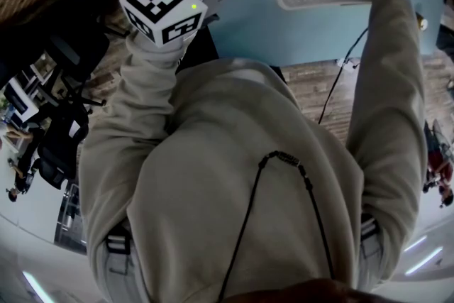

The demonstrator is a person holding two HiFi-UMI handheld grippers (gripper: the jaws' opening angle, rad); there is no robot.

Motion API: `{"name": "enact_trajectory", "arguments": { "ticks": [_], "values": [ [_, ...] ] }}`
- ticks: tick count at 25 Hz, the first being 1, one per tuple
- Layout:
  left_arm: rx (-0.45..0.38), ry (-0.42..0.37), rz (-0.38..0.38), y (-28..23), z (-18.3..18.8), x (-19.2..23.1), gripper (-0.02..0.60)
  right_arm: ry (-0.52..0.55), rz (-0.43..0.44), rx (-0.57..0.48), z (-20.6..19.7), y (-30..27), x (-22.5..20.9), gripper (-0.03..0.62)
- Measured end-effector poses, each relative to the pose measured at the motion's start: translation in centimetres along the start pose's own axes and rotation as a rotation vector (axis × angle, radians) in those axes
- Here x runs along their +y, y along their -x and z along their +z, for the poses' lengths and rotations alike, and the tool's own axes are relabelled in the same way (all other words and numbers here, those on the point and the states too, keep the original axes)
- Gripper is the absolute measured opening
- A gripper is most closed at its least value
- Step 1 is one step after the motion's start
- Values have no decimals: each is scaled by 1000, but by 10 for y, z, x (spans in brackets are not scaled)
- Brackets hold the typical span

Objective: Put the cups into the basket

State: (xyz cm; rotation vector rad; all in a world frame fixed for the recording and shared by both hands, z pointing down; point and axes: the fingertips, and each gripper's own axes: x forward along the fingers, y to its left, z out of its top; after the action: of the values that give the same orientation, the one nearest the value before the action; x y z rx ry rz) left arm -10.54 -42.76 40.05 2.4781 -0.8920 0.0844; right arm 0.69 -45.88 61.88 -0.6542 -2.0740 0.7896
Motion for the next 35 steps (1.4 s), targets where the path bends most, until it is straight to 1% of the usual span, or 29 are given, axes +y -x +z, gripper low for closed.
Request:
{"name": "enact_trajectory", "arguments": {
  "ticks": [4,7,9,13,17,22,24,27,30,33,35],
  "values": [
    [-6,-9,-4,2,4,-6,-2,20,-12,-67,22,5,12,183],
    [-11,-19,-6,4,8,-11,-2,61,-37,-128,43,10,27,138],
    [-16,-28,-8,6,12,-15,-2,90,-71,-153,56,15,38,90],
    [-26,-49,-13,12,20,-26,-2,135,-143,-185,72,19,65,59],
    [-40,-79,-19,18,29,-44,-2,184,-248,-242,86,27,102,29],
    [-69,-53,-36,26,36,-67,-2,211,-340,-297,94,23,147,15],
    [-57,-62,-53,25,38,-78,-2,216,-389,-327,97,25,160,15],
    [-14,-94,-91,26,43,-105,-2,225,-486,-374,103,31,190,15],
    [-7,-116,-97,36,52,-126,-2,225,-582,-478,122,36,224,15],
    [-15,-136,-89,47,62,-133,-2,201,-655,-670,149,52,256,14],
    [-33,-157,-103,57,73,-144,-2,189,-666,-815,167,66,284,14]
  ]
}}
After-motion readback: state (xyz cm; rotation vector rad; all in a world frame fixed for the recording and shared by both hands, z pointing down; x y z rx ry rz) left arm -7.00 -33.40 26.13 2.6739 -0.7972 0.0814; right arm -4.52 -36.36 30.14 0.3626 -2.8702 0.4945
